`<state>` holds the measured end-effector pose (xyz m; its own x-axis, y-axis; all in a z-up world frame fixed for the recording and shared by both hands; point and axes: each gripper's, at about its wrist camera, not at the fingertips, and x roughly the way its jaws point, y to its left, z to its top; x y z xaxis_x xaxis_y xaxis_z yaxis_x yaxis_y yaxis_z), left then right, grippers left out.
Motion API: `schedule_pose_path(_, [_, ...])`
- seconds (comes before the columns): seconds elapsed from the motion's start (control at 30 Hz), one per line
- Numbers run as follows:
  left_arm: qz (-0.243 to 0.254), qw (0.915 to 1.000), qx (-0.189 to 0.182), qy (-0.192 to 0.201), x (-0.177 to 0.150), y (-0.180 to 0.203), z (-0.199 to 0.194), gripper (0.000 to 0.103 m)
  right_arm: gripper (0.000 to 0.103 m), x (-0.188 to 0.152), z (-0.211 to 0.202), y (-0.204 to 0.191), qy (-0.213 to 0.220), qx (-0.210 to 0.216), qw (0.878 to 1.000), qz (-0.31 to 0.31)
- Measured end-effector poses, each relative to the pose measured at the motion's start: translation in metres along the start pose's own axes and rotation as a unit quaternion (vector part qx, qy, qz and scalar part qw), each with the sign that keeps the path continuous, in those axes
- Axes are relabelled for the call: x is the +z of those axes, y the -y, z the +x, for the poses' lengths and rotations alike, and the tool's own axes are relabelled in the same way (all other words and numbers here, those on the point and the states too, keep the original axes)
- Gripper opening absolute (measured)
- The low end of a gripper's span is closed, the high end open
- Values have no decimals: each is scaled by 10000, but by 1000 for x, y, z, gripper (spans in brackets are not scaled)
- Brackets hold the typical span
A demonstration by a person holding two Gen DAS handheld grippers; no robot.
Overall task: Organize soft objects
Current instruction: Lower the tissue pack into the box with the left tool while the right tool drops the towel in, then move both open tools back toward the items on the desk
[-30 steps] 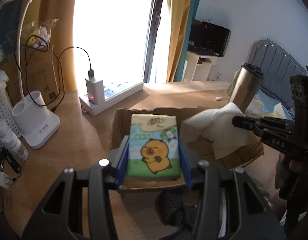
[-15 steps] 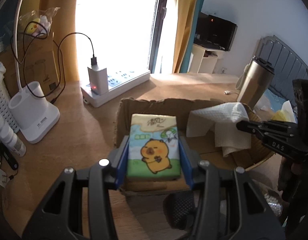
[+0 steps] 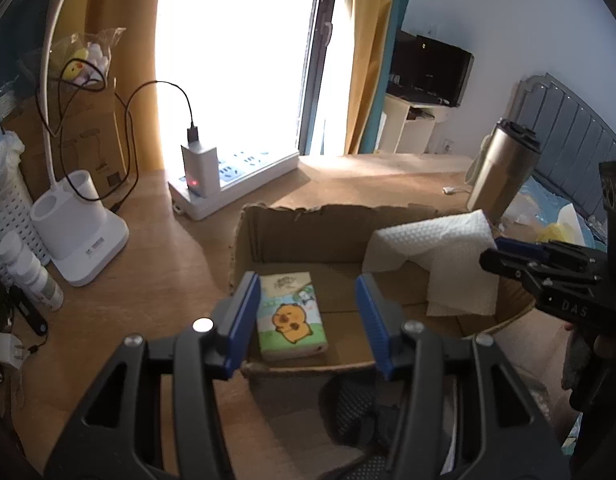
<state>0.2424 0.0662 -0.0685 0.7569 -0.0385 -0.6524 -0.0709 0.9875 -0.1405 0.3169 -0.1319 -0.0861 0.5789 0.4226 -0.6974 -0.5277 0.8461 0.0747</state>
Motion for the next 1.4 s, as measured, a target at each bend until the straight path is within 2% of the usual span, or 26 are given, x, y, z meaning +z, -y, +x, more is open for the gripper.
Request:
schedule_pose_path(0.1, [7,10000,-4,59,-1,1,-9,52,37,-3,-9,-2,38,-27,10000,-11])
schedule_pose_path(0.27, [22,9999,-17,138,-5,2,-23,52,48,-10,-26,-7,130,-78,9999,-19])
schedule_pose_path(0.73, [74,9995,-60,310,-20,11,-59,52,51,-30,-65,-13,309,-219,9993,14])
schedule_pose_path(0.87, [109,9993,-85,341,-26,15,-67,52,58,-37,-76,-15,366,-210,9991,49])
schedule_pose_path(1.03, [145,9991,-164,356,-34,21,-75,53,61,-46,-87,-18,416,-203,9989,74])
schedule_pose_path(1.13, [150,9991,-215,335,-40,25,-79,54,68,-52,-93,-21,423,-208,9989,58])
schedule_pose_path(1.23, [150,9991,-249,311,-47,27,-82,58,71,-59,-97,-24,424,-206,9989,46])
schedule_pose_path(1.3, [124,9991,-276,306,-51,28,-84,67,71,-63,-98,-25,420,-195,9989,45])
schedule_pose_path(1.4, [95,9990,-305,300,-57,31,-88,68,72,-69,-102,-29,422,-183,9989,32])
